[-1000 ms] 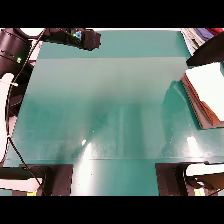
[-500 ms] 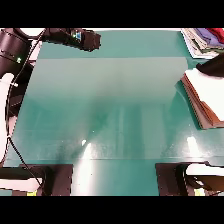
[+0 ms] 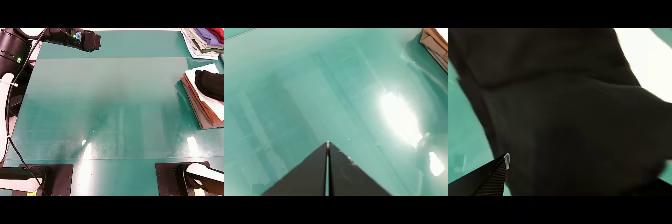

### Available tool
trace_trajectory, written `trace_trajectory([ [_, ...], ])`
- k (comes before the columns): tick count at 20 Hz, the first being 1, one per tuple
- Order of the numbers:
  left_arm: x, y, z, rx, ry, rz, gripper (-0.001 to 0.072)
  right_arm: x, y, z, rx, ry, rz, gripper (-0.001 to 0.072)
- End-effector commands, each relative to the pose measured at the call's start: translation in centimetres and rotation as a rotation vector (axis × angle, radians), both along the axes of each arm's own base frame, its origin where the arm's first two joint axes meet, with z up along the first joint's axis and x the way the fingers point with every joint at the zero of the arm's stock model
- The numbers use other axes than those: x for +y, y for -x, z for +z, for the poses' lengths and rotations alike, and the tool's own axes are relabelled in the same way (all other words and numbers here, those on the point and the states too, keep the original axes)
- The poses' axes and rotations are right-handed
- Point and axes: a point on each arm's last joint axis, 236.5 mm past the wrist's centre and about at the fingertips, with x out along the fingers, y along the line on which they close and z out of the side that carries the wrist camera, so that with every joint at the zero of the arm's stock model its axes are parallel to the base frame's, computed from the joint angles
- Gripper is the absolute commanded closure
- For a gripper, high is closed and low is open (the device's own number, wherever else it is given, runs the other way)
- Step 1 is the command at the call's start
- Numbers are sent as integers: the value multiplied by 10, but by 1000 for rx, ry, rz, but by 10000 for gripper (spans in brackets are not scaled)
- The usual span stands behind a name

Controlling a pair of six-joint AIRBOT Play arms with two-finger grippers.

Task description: Fold the shirts.

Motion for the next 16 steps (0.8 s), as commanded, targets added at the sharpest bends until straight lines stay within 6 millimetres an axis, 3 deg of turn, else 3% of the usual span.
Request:
trace_trajectory([
  [1, 0, 0, 0, -1, -1, 0, 684, -11, 39, -3, 26, -16, -100, -2],
  [4, 0, 0, 0, -1, -1, -1, 684, -23, 37, 53, -107, 92, -155, 7],
  [7, 0, 0, 0, 0, -1, -1, 684, 12, 0, 119, -317, 137, -67, 15],
  [11, 1, 0, 0, -2, -4, 2, 684, 106, -47, 167, -450, 161, 189, 15],
  [16, 5, -6, 1, -25, -19, 20, 684, 233, -76, 181, -512, 126, 529, 16],
])
